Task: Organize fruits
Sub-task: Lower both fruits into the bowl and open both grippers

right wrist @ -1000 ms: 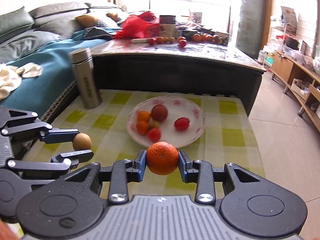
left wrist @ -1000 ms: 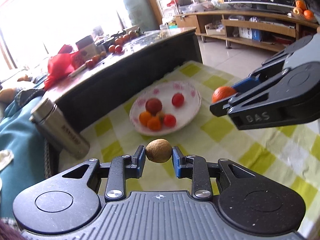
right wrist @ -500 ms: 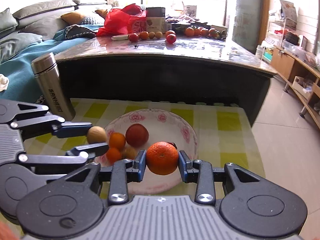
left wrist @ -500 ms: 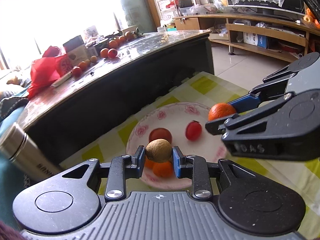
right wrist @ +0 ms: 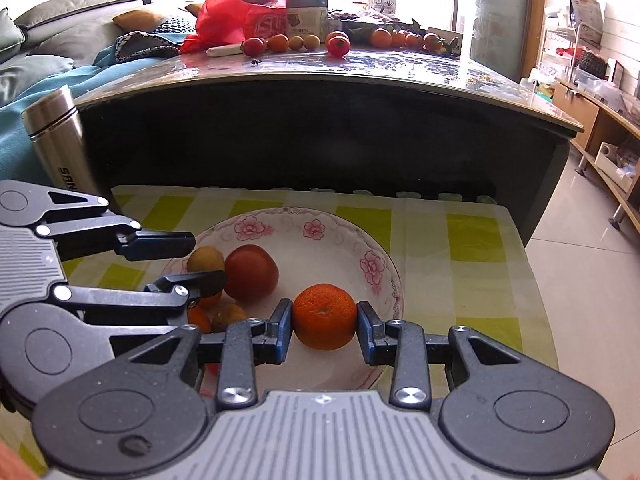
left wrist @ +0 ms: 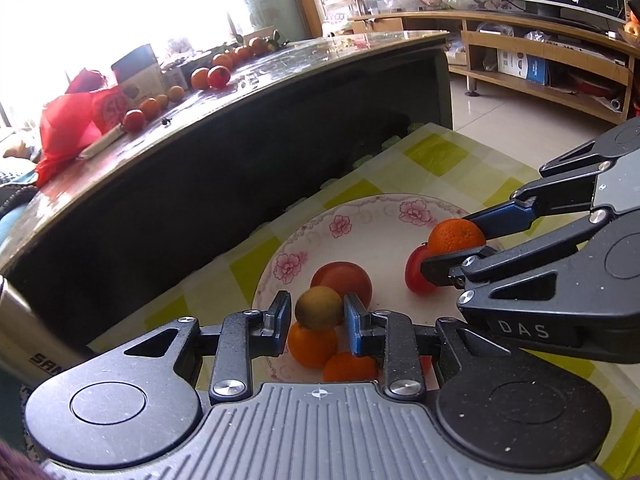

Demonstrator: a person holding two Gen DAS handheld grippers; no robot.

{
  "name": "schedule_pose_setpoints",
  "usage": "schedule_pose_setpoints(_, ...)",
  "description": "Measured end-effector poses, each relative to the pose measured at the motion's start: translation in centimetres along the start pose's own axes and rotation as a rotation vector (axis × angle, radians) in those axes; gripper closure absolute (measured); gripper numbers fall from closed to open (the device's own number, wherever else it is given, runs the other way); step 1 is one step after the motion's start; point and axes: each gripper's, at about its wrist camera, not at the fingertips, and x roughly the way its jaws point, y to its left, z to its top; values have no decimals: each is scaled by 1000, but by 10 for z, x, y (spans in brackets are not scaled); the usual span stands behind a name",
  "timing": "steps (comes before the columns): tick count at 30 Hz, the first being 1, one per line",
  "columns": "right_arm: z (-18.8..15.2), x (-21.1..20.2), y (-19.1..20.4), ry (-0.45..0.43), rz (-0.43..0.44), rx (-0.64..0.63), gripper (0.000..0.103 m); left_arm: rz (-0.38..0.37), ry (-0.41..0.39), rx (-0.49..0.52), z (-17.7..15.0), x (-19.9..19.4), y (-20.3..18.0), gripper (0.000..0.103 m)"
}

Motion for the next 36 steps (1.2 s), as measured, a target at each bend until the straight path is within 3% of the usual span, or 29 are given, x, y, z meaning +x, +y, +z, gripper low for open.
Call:
schedule_pose_setpoints(11, 2, 4, -3, -6, 17, 24, 62, -12, 6, -27, 1, 4, 7, 63)
schedule_pose_setpoints(20, 5, -7, -8, -32, 33, 71, 59, -16, -22, -53, 3, -12, 12, 56)
schedule_pose_setpoints(28, 5, -20, -11, -51, 9, 98, 59, 13, -35, -86, 0, -29, 19, 56)
schedule_pose_setpoints(36, -11, -39, -2, -26, -41, 81, 58, 47, -37, -125, -18, -52, 13, 36)
